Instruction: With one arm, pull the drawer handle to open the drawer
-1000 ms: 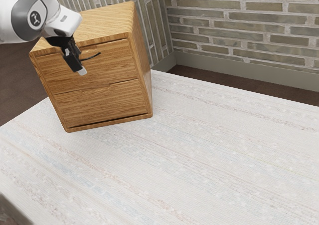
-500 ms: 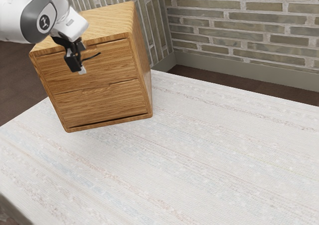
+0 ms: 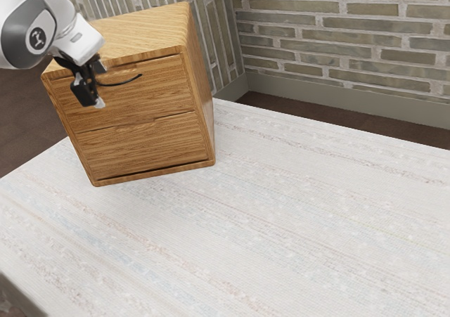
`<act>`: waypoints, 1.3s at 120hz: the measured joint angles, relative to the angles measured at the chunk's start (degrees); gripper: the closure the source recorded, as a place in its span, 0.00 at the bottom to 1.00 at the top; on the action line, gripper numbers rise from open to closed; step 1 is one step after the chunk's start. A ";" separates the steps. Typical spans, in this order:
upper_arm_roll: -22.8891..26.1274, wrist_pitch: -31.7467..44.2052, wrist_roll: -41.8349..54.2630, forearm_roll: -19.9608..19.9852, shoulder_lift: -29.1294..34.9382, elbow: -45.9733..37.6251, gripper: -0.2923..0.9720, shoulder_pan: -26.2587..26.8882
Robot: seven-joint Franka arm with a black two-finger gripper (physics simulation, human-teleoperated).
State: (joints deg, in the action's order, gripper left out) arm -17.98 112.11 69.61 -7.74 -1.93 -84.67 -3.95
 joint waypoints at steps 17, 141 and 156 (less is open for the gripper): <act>-0.85 1.78 0.36 -0.32 0.59 -0.81 0.23 0.06; -1.29 12.54 -0.88 0.21 -3.77 -5.01 0.23 -0.55; -1.02 12.78 -1.16 0.19 -4.37 -5.01 0.23 -0.06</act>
State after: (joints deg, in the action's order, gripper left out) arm -19.00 124.88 68.45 -7.55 -6.30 -89.67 -4.01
